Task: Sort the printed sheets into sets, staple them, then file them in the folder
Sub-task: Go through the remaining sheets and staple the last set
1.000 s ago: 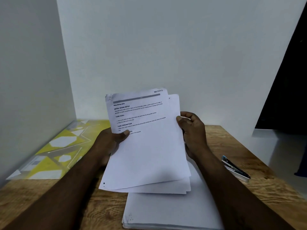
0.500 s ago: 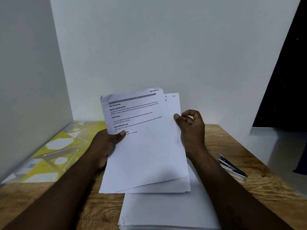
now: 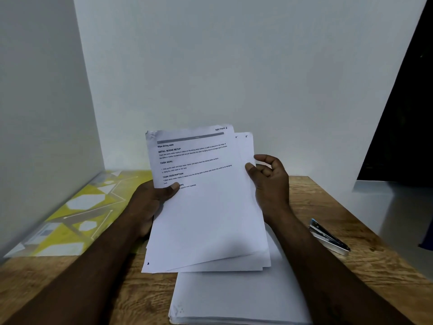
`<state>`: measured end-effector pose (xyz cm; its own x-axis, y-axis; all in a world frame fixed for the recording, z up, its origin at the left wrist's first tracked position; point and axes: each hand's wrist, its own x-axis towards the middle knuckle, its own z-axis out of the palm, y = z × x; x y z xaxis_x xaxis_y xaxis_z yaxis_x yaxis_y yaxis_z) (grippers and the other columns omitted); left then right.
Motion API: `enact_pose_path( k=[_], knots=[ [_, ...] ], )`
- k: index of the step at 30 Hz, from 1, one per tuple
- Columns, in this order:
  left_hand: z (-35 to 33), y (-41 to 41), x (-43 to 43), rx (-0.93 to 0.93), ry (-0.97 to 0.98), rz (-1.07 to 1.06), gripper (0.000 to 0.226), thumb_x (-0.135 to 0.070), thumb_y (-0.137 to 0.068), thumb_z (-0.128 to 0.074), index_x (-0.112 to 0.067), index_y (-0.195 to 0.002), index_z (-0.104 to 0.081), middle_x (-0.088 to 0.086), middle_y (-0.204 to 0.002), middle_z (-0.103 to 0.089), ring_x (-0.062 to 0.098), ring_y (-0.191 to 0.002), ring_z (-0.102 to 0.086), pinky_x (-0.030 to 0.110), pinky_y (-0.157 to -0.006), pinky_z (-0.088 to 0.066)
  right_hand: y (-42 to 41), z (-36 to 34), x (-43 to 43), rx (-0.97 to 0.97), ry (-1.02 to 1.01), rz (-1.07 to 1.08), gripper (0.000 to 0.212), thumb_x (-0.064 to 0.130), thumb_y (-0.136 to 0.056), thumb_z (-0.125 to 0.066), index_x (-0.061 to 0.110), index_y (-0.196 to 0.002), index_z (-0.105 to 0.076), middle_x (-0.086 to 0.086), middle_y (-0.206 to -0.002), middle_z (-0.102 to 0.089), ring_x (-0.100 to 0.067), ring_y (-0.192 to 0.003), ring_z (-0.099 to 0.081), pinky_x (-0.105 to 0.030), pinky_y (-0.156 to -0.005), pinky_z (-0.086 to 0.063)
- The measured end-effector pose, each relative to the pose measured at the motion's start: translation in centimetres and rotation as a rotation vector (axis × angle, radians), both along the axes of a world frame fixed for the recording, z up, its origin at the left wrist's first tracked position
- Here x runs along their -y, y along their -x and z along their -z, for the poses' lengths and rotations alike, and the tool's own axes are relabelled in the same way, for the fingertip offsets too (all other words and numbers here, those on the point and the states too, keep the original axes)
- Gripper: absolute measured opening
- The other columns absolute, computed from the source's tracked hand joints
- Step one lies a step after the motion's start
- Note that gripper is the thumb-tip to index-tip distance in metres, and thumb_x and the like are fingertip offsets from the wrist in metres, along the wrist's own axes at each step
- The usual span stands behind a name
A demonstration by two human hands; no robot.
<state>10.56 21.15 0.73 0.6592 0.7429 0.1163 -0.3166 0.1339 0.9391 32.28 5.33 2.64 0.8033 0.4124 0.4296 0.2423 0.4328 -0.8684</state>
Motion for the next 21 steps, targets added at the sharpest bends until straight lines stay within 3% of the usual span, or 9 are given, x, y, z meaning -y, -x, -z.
enact_pose_path(
  k=[6, 10, 14, 17, 21],
  knots=[
    [0.3, -0.2, 0.3, 0.006, -0.024, 0.005, 0.035, -0.002, -0.092, -0.069, -0.008, -0.127, -0.07, 0.01, -0.119, -0.078, 0.03, -0.104, -0.077, 0.033, -0.073, -0.064, 1.2, -0.1, -0.3, 0.046, -0.005, -0.055, 0.016, 0.014, -0.097, -0.077, 0.025, -0.102, -0.067, -0.012, -0.09, -0.078, -0.025, -0.078, -0.067, -0.04, -0.075, -0.051],
    [0.4, -0.4, -0.2, -0.012, -0.025, -0.025, 0.037, -0.001, -0.092, -0.07, -0.008, -0.128, -0.071, 0.011, -0.121, -0.077, 0.033, -0.106, -0.076, 0.04, -0.084, -0.061, 1.3, -0.3, -0.2, 0.083, 0.02, -0.033, 0.006, 0.023, -0.1, -0.073, 0.025, -0.105, -0.07, 0.007, -0.082, -0.077, -0.01, -0.071, -0.064, -0.031, -0.07, -0.049],
    [0.4, -0.4, -0.1, -0.027, 0.002, -0.003, 0.038, 0.003, -0.09, -0.066, -0.004, -0.127, -0.071, 0.016, -0.121, -0.076, 0.038, -0.109, -0.074, 0.043, -0.089, -0.059, 1.6, 0.0, -0.3, 0.191, 0.109, -0.093, 0.031, 0.021, -0.095, -0.078, 0.038, -0.118, -0.066, -0.003, -0.098, -0.08, -0.023, -0.093, -0.077, -0.044, -0.08, -0.062],
    [0.3, -0.4, -0.1, -0.037, 0.023, 0.009, 0.038, 0.004, -0.088, -0.063, 0.001, -0.125, -0.07, 0.022, -0.121, -0.075, 0.04, -0.105, -0.074, 0.044, -0.089, -0.06, 2.0, 0.4, -0.6, 0.257, 0.142, -0.064, 0.043, 0.014, -0.096, -0.076, 0.044, -0.123, -0.061, 0.005, -0.1, -0.081, -0.016, -0.093, -0.077, -0.042, -0.084, -0.063],
    [0.0, -0.5, 0.5, 0.015, 0.025, 0.021, 0.035, -0.008, -0.092, -0.07, -0.004, -0.127, -0.071, 0.016, -0.123, -0.076, 0.034, -0.112, -0.074, 0.043, -0.093, -0.059, 2.2, 0.6, -0.6, 0.235, 0.14, -0.159, 0.062, 0.029, -0.092, -0.076, 0.053, -0.141, -0.048, 0.004, -0.12, -0.078, -0.018, -0.112, -0.074, -0.053, -0.1, -0.059]
  ],
)
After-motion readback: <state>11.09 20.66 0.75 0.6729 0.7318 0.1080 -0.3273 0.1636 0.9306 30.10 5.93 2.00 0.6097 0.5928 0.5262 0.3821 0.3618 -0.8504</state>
